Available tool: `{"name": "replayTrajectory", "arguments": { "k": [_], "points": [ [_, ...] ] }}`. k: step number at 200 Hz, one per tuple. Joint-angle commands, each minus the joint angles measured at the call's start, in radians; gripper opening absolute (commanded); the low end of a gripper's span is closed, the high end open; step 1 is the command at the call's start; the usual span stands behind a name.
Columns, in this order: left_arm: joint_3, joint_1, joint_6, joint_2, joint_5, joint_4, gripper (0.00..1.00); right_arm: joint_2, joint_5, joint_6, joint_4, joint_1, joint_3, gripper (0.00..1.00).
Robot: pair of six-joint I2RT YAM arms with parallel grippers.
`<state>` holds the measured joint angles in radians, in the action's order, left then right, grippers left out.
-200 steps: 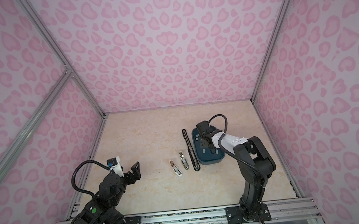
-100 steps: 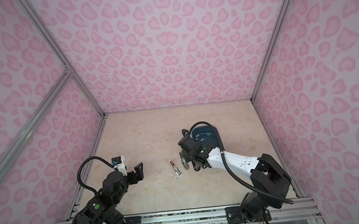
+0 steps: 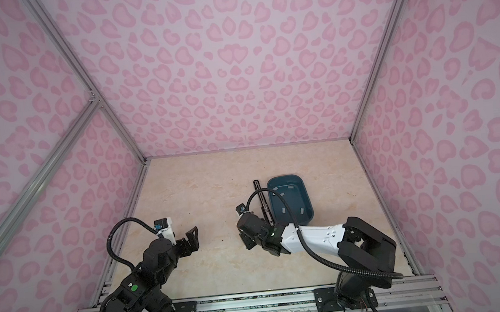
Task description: Load the staples into the stapler
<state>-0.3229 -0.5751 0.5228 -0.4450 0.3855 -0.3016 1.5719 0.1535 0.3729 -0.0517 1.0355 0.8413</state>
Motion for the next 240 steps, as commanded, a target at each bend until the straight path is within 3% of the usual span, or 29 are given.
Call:
{"name": "replayTrajectory", "arguments": {
  "k": [1, 106, 154, 240],
  "points": [
    [-0.005, 0.001, 0.003, 0.000, 0.015, 0.007, 0.96, 0.031, -0.030, -0.012, 0.116, 0.009, -0.018, 0.09],
    [-0.024, 0.001, -0.012, -0.085, 0.008, 0.039, 0.96, 0.051, 0.037, -0.036, 0.112, 0.012, -0.037, 0.07],
    [-0.021, 0.001, -0.010, -0.070, 0.004, 0.037, 0.96, 0.000, 0.076, -0.030, 0.128, 0.035, -0.088, 0.08],
    [-0.015, 0.001, -0.009, -0.049, 0.003, 0.033, 0.96, 0.062, 0.073, -0.018, 0.125, 0.046, -0.059, 0.07]
  ]
}}
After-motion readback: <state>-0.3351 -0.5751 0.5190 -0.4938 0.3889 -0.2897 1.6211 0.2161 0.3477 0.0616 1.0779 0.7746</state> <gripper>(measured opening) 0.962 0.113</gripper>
